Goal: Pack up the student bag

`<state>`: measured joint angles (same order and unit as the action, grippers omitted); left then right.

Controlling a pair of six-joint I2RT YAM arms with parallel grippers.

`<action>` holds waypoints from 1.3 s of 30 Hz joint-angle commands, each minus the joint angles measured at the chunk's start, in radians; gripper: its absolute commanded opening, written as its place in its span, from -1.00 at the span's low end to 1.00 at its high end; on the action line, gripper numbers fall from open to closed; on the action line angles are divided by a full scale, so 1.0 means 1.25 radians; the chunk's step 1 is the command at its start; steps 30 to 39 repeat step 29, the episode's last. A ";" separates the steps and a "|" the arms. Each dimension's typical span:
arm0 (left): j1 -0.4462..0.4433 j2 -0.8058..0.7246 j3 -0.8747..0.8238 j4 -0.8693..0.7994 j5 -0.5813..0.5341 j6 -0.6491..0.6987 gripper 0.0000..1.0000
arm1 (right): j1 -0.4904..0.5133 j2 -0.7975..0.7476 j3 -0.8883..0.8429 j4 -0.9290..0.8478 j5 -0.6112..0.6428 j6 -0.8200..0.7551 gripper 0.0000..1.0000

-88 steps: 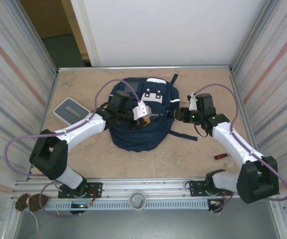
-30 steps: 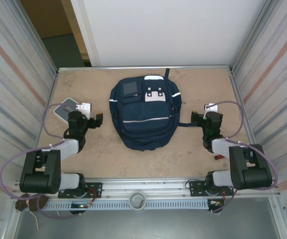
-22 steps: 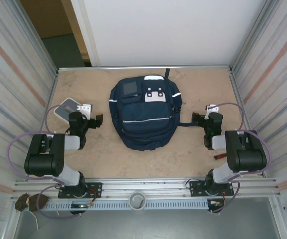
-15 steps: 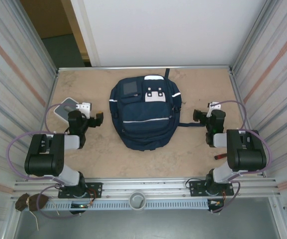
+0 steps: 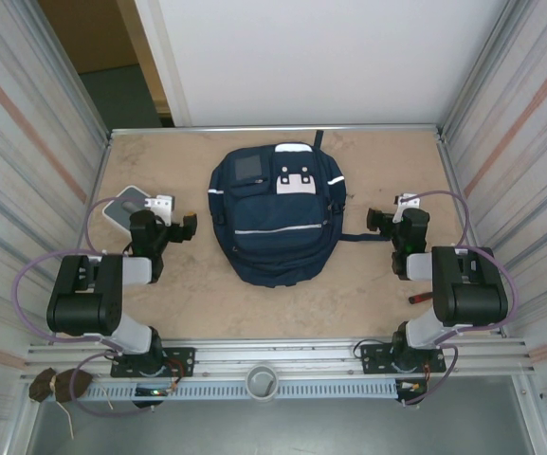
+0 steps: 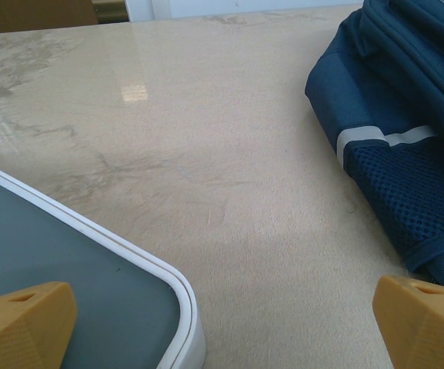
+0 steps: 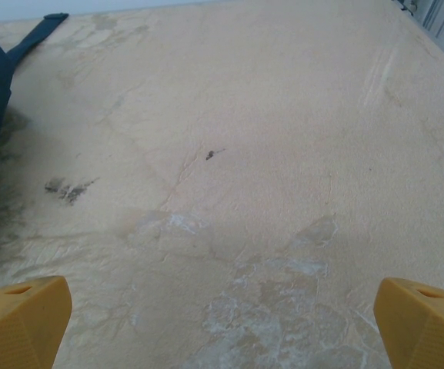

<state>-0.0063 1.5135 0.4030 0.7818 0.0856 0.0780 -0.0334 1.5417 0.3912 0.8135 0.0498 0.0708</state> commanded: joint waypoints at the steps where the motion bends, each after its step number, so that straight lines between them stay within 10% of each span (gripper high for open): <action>1: 0.004 -0.002 0.009 0.000 0.007 -0.005 0.97 | 0.000 -0.001 0.012 -0.006 -0.010 0.017 0.98; 39: 0.004 -0.002 0.010 0.000 0.007 -0.005 0.97 | 0.007 -0.002 0.009 0.000 -0.001 0.010 0.98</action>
